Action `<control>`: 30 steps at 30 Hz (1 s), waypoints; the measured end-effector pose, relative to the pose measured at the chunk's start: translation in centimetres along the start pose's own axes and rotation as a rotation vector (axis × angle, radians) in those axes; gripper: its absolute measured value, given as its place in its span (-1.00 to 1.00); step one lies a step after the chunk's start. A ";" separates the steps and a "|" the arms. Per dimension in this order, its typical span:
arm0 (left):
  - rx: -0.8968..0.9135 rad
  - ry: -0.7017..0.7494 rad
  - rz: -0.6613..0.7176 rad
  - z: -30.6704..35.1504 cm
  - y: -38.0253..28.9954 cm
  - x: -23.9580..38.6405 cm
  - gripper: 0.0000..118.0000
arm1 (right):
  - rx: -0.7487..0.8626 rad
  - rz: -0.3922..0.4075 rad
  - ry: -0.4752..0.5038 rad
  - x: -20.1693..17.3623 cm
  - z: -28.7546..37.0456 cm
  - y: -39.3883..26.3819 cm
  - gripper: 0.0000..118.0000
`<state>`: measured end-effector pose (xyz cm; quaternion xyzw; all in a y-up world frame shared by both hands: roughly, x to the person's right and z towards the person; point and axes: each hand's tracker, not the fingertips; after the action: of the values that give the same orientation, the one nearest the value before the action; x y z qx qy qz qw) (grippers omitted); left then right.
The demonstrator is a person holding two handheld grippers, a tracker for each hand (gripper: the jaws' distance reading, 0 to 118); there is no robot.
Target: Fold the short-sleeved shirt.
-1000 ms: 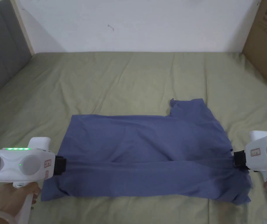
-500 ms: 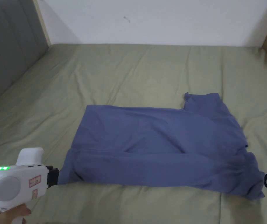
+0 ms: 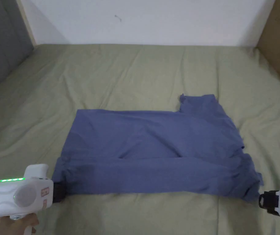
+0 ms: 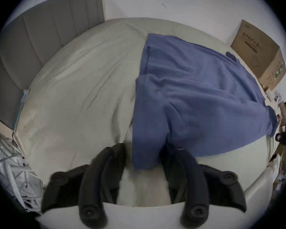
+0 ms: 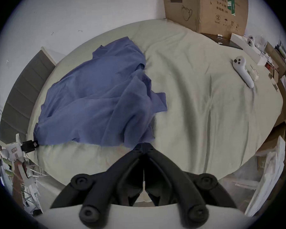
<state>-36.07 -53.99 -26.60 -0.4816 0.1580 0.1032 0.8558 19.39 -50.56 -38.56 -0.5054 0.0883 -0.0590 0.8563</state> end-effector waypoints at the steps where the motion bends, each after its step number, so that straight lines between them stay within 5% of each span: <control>1: 0.012 0.004 0.015 0.7 0.2 0.2 -0.95 | 0.003 -0.002 0.000 0.0 0.0 -0.1 -1.00; 2: 0.042 0.004 -0.003 1.1 0.4 0.3 -0.95 | 0.014 0.001 -0.002 -0.1 0.0 0.0 -0.90; 5: 0.024 0.015 -0.098 1.1 0.7 0.5 -0.95 | 0.043 0.010 0.008 -0.1 -0.4 1.1 0.12; 6: 0.017 0.013 -0.097 1.1 0.6 0.5 -0.95 | 0.042 0.008 0.015 -0.1 -0.6 1.5 0.16; 9: 0.026 -0.011 -0.048 1.9 0.8 -0.1 -0.95 | 0.046 0.011 0.007 -0.1 -2.6 2.5 0.13; 10: 0.031 -0.014 -0.047 2.2 0.9 -0.1 -0.94 | 0.015 0.012 -0.026 0.1 -3.8 2.7 -0.11; 11: 0.034 -0.017 -0.047 2.2 1.1 -0.4 -0.95 | -0.035 -0.008 -0.034 0.3 -5.2 2.6 -0.64; 13: 0.040 -0.023 -0.061 2.6 1.3 -0.2 -0.95 | -0.101 -0.041 -0.008 0.5 -7.1 1.7 -0.87; 18: 0.072 -0.014 -0.109 4.1 2.5 0.2 -0.95 | -0.012 0.092 -0.071 -1.3 -3.7 2.1 -0.91; 30: 0.076 -0.030 -0.115 7.1 0.1 -2.0 -0.95 | 0.012 0.098 -0.026 0.1 1.4 0.8 -0.93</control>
<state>-36.78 -47.89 -22.50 -0.4555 0.1209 0.0552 0.8802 19.81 -48.97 -38.64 -0.4960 0.1016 -0.0108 0.8623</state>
